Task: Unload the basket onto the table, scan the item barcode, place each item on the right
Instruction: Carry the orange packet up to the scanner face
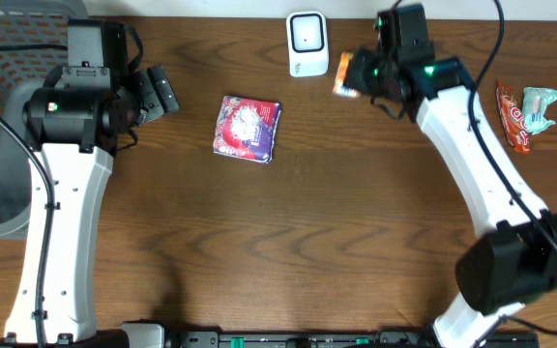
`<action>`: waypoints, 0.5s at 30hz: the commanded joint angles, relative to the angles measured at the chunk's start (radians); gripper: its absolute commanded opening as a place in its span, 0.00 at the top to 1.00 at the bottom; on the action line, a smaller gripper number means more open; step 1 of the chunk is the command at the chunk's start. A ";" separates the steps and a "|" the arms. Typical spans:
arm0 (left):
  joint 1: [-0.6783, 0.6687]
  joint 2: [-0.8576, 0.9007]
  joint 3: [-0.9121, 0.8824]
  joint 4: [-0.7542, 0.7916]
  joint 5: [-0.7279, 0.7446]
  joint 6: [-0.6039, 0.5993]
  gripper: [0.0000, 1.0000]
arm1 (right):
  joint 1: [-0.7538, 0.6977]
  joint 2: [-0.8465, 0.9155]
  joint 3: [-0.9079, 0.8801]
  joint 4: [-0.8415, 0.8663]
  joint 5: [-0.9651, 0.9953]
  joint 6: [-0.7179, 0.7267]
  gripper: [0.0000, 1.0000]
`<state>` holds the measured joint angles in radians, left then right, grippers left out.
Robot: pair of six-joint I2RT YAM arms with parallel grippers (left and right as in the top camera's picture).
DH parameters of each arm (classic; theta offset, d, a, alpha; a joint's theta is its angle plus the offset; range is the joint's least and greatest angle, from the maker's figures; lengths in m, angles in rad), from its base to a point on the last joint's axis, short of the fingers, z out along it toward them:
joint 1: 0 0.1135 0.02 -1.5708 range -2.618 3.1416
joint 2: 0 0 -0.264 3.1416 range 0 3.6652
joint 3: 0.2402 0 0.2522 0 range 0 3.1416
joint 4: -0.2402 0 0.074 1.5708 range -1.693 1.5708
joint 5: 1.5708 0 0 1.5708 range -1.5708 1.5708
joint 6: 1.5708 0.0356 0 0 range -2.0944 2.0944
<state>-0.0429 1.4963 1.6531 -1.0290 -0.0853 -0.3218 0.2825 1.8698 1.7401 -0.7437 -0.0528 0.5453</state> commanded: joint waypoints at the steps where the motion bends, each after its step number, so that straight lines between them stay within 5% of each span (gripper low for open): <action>1: 0.001 0.006 -0.009 -0.003 -0.013 -0.013 0.02 | 0.003 0.124 0.138 -0.025 0.089 -0.055 0.99; 9: 0.001 0.006 -0.009 -0.003 -0.013 -0.013 0.02 | 0.031 0.407 0.508 -0.105 0.188 -0.201 0.99; 15: 0.001 0.006 -0.009 -0.003 -0.013 -0.013 0.02 | 0.091 0.496 0.577 0.002 0.366 -0.353 0.99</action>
<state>-0.0429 1.4963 1.6531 -1.0294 -0.0853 -0.3218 0.3317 2.3447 2.2726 -0.7868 0.1898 0.3210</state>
